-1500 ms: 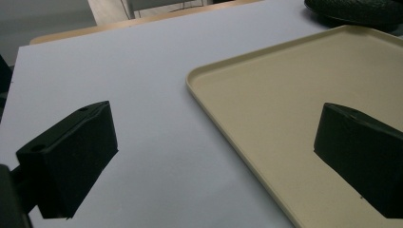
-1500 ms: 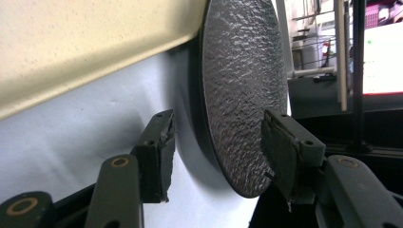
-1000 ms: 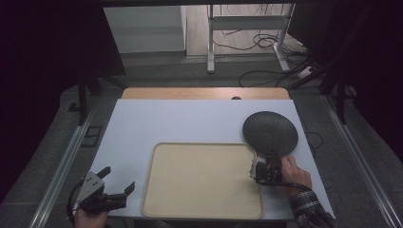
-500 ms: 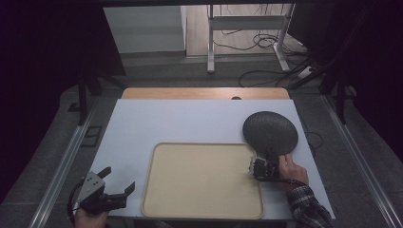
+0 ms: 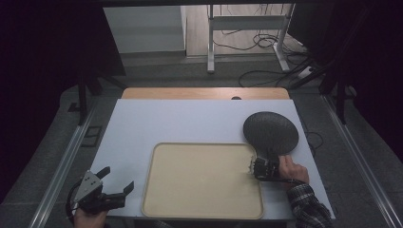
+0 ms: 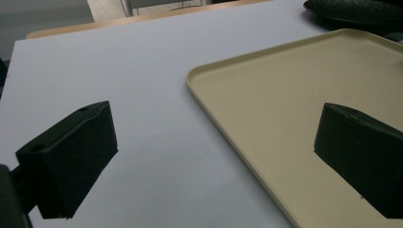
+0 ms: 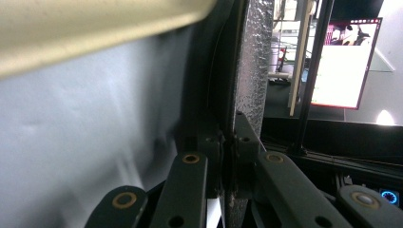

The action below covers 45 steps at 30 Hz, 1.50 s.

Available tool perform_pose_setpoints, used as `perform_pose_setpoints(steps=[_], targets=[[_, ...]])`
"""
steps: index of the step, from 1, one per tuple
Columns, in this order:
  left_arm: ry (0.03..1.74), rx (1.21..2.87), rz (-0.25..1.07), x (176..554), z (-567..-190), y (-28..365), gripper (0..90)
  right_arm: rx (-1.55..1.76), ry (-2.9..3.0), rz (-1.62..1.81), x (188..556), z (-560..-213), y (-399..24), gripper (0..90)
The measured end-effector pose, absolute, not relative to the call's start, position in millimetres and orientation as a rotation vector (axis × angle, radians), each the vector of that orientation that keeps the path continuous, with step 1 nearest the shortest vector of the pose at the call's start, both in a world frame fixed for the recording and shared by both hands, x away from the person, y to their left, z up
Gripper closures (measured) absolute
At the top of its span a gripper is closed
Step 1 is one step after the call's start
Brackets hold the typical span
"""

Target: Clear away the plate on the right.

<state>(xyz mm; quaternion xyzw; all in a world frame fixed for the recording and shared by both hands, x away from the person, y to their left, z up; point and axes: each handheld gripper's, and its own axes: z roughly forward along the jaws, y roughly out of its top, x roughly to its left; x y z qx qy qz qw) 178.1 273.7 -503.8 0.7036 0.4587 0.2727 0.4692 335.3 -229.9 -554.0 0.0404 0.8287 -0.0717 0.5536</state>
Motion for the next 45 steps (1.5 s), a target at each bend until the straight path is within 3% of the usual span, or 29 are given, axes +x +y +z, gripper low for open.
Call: perform_pose_setpoints(steps=[19,45], targets=[[1.126,1.721,0.682,178,-503,274,0.3,0.075,1.911,-0.156,323,-532,-232,85.6],[1.126,1.711,0.694,178,-503,274,0.2,-0.045,1.935,-0.009,268,-512,-209,83.6]])
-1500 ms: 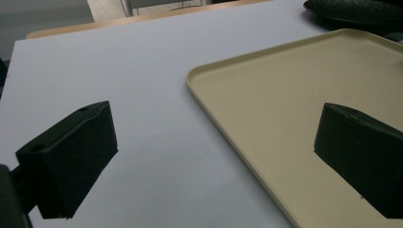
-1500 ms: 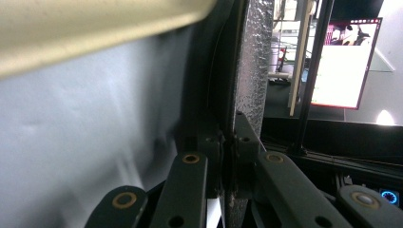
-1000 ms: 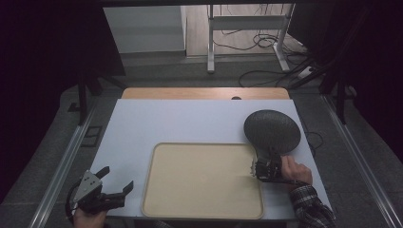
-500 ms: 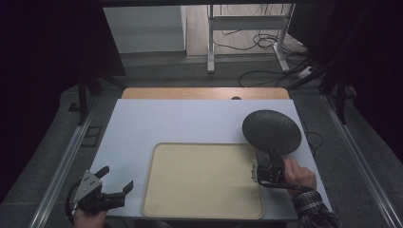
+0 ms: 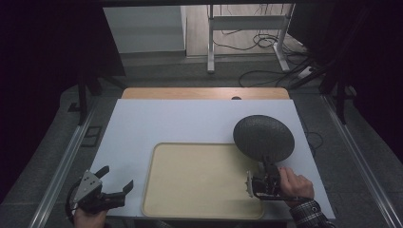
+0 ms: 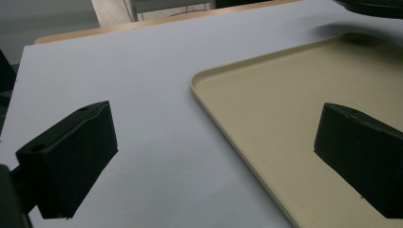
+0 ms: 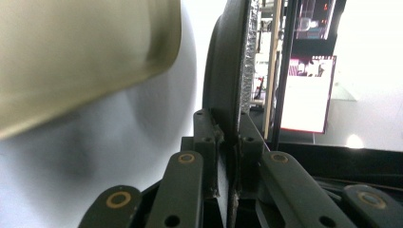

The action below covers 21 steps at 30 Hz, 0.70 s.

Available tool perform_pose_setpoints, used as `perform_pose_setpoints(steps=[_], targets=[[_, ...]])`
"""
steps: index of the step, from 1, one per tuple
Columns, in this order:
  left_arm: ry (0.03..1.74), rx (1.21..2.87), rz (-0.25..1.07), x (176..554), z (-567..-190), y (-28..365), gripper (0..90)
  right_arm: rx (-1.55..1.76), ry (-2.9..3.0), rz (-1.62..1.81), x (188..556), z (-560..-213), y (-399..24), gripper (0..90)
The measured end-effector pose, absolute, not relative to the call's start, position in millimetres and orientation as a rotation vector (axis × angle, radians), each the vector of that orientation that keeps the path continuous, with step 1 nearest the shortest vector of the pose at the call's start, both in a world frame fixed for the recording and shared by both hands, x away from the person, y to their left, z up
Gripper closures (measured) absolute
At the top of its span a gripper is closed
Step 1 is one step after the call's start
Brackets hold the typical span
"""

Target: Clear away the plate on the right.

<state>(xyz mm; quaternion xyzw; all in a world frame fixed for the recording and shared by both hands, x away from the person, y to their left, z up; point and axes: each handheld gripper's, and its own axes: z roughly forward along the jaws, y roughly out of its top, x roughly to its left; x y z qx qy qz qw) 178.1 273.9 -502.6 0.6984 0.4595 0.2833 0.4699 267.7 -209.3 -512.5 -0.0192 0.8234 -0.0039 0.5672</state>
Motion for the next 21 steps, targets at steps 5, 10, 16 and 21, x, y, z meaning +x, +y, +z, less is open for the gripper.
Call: perform_pose_setpoints(steps=[5,10,16,21], targets=[[1.126,1.708,0.696,178,-502,274,0.2,-0.063,1.935,0.008,260,-512,-202,83.1],[1.129,1.703,0.702,177,-502,275,0.1,-0.101,1.936,0.04,247,-512,-189,82.9],[1.133,1.698,0.708,177,-502,275,0.0,-0.123,1.952,0.05,231,-512,-176,82.7],[1.135,1.698,0.71,177,-502,275,0.1,-0.154,1.945,0.105,225,-517,-168,82.3]])
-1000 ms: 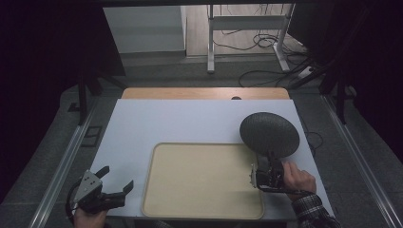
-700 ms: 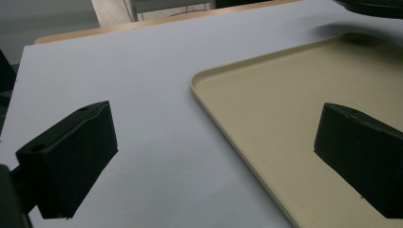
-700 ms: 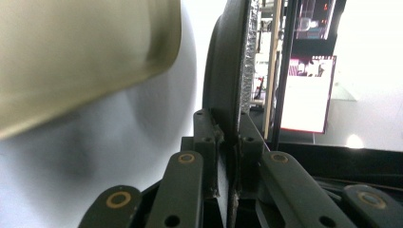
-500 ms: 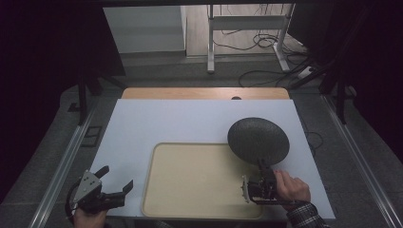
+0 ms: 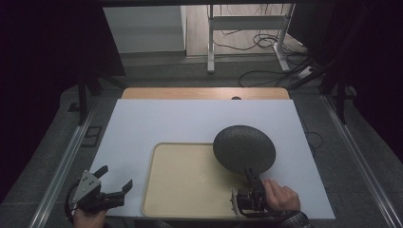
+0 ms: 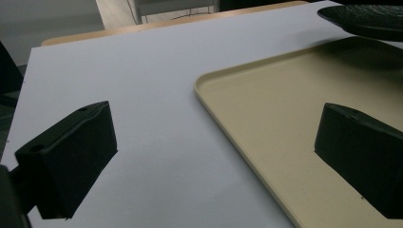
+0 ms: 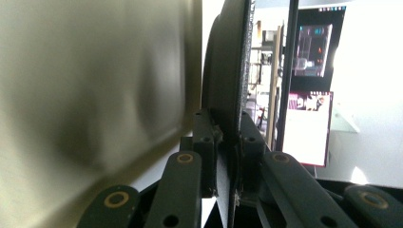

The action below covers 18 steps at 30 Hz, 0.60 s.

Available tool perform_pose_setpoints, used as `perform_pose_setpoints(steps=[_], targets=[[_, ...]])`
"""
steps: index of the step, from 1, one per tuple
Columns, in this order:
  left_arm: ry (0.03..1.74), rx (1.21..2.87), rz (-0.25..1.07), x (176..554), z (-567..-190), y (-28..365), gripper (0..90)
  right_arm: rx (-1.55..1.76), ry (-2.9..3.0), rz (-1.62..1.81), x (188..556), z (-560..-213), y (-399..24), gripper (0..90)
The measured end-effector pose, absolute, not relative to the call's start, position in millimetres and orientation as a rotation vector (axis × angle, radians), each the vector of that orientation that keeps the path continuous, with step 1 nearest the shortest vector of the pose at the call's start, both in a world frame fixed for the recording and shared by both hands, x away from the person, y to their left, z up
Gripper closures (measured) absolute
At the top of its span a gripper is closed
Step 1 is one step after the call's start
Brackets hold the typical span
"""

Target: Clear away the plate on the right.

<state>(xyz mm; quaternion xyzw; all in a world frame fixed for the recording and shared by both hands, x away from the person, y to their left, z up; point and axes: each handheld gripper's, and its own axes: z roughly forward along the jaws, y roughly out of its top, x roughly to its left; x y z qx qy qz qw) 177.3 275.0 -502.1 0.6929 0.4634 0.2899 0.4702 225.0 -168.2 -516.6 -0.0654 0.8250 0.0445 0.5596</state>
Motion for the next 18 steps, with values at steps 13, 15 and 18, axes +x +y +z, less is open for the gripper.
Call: perform_pose_setpoints(steps=[13,15,18], targets=[[1.137,1.698,0.71,177,-502,275,0.0,-0.271,1.963,0.18,203,-526,-131,82.0],[1.137,1.699,0.71,177,-502,275,0.0,-0.282,1.962,0.188,203,-526,-129,81.9],[1.136,1.702,0.71,178,-502,275,0.0,-0.302,1.96,0.205,199,-526,-122,81.9]])
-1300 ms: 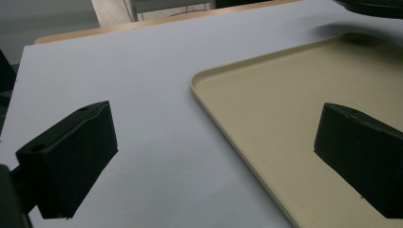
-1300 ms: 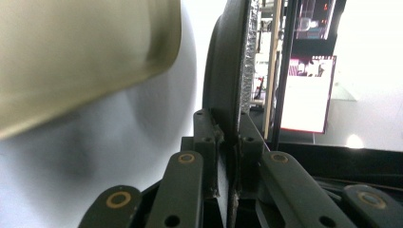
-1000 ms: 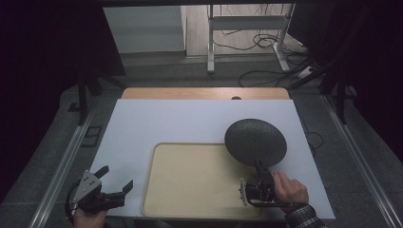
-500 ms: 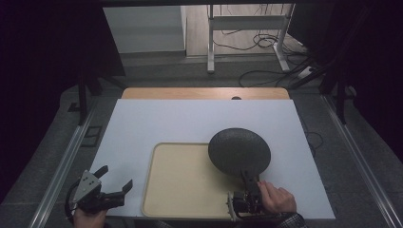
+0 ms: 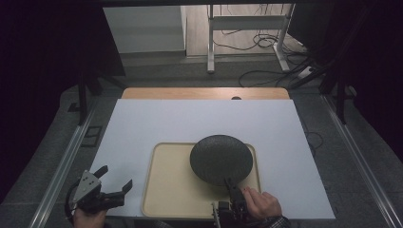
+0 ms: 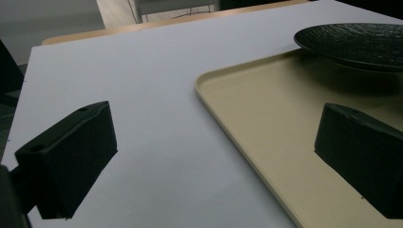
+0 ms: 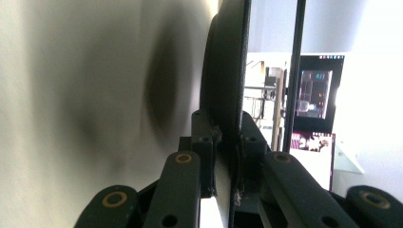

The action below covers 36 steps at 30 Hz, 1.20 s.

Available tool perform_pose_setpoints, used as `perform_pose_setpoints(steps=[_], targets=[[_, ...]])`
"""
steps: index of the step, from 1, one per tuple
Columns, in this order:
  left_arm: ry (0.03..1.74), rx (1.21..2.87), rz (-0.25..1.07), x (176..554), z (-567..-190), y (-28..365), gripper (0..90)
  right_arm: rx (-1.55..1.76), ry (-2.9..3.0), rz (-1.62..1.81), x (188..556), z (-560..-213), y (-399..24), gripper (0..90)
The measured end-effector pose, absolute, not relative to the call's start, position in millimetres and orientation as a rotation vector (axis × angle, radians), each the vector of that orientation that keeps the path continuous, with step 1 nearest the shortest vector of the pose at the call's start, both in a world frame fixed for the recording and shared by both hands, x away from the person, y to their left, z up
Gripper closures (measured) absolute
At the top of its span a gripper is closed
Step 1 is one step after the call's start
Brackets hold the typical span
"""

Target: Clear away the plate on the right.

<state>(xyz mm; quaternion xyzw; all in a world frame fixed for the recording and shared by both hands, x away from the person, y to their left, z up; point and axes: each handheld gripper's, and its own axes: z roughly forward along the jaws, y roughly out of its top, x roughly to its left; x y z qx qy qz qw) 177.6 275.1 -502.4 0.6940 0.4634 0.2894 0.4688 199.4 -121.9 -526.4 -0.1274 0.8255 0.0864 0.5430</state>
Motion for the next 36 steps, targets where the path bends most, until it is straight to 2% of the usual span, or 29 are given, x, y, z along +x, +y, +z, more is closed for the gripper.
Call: perform_pose_setpoints(steps=[14,36], targets=[[1.141,1.701,0.71,177,-502,276,0.0,-0.371,1.984,0.269,187,-534,-92,81.7],[1.141,1.702,0.708,177,-502,275,0.0,-0.387,2.013,0.276,184,-542,-88,83.0]])
